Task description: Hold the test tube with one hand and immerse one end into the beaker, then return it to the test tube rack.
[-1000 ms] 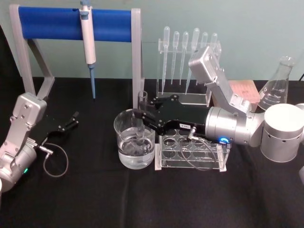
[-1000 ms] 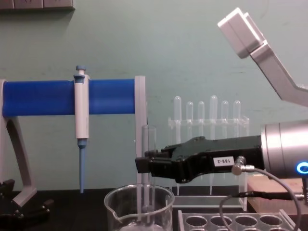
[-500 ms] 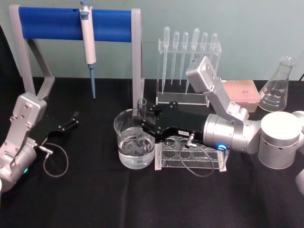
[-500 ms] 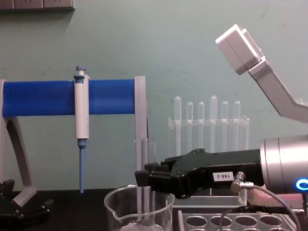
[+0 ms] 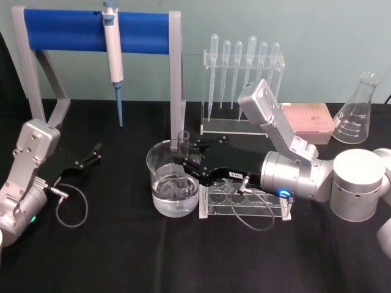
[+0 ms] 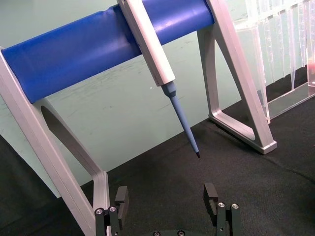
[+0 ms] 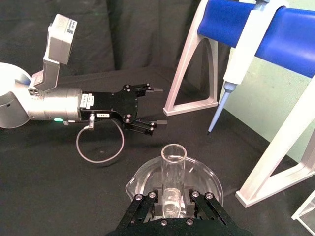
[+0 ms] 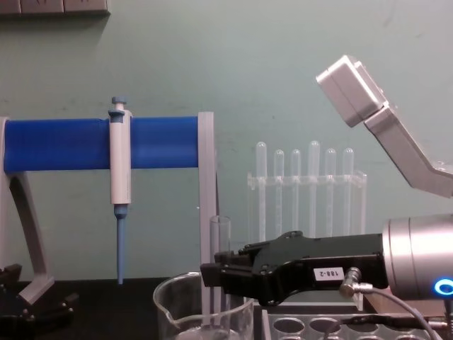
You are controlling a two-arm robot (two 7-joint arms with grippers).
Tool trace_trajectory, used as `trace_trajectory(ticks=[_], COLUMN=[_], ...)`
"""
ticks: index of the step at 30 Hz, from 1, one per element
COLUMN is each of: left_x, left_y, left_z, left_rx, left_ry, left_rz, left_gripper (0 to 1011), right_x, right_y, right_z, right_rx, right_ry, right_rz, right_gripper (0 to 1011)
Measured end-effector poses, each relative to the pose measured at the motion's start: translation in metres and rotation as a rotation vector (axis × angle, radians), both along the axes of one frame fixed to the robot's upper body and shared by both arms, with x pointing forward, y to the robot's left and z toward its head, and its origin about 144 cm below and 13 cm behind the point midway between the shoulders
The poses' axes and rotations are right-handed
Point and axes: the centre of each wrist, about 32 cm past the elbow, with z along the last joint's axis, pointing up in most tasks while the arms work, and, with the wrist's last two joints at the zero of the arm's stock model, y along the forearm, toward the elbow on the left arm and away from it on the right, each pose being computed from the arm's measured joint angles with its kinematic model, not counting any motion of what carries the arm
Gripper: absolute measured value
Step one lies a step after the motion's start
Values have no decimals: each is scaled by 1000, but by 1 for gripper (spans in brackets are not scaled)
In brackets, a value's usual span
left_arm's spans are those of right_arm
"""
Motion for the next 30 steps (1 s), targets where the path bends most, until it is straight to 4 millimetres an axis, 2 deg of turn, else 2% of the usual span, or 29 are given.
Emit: trace_trajectory(ticks=[30], left_x=[0], left_y=[0], left_z=[0], left_rx=[0], left_ry=[0], left_rz=[0], left_gripper=[1000], right_x=[0], right_y=[0], right_z=[0], right_rx=[1], right_ry=[-1], right_rz=[2], right_gripper=[234])
